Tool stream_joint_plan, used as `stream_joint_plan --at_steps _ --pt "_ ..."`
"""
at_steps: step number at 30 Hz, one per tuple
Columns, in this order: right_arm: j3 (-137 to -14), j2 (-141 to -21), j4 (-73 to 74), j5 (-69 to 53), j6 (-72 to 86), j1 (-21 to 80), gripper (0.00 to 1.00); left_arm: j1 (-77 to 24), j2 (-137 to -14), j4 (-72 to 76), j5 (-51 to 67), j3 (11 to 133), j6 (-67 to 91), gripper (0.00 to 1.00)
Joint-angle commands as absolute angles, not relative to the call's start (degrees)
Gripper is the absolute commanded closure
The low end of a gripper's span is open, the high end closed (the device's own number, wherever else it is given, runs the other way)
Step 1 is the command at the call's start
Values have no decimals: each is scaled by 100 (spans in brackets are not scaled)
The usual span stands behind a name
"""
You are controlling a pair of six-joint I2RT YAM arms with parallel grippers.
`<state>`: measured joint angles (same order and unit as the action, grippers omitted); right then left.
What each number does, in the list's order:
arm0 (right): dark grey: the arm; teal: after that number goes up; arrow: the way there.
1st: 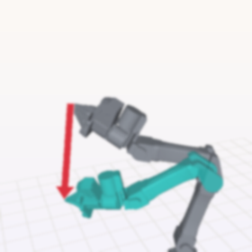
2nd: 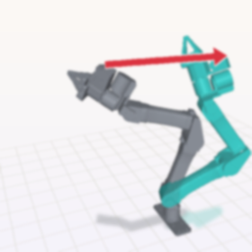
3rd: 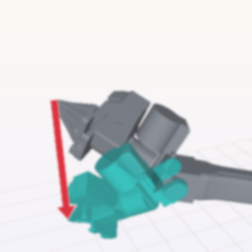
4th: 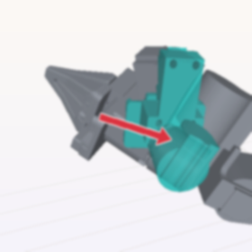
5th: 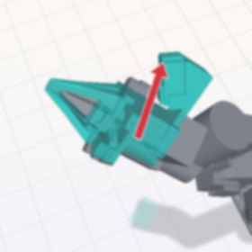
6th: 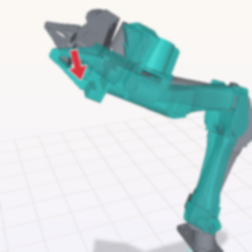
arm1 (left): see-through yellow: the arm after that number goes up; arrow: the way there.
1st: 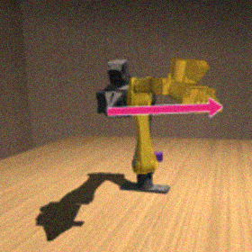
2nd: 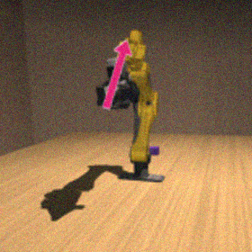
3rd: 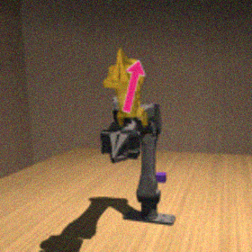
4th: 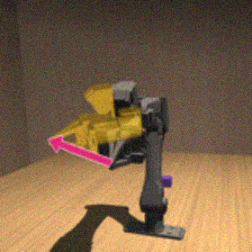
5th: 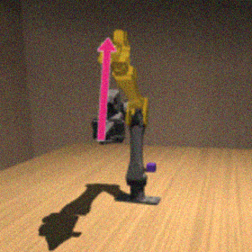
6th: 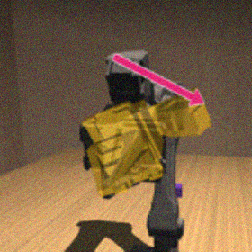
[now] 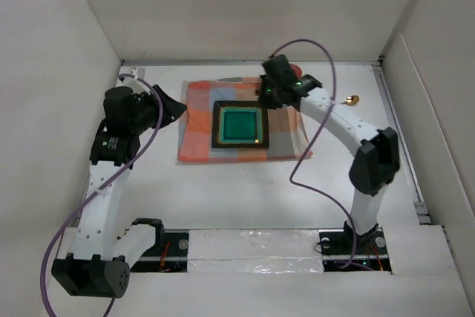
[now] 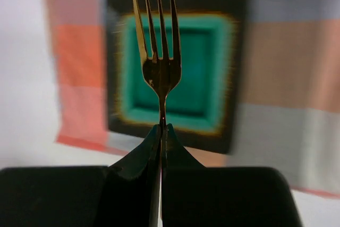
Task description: Set the dinner table for one person
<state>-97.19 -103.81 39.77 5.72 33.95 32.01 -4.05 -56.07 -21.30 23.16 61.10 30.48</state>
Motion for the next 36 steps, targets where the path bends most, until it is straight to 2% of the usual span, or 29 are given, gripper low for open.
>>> stream_joint_plan --at_steps 1,6,13,23,36 --pt "-10755 -11081 3779 238 3638 3971 100 -413 -5353 -2618 1960 6828 2980 64" --pt "-12476 -12556 3937 316 3858 4605 100 -598 -5064 -2997 1547 6892 3005 64" --pt "-13796 -13796 3955 456 4227 4746 100 -878 -4992 -3023 1398 6592 2883 64" --pt "-14633 -14765 3841 545 4500 4746 100 -1256 -5054 -2971 1283 6443 2795 64" --pt "-14941 -15416 3516 246 4614 4693 100 -1538 -5001 -2839 1257 6240 2786 64"
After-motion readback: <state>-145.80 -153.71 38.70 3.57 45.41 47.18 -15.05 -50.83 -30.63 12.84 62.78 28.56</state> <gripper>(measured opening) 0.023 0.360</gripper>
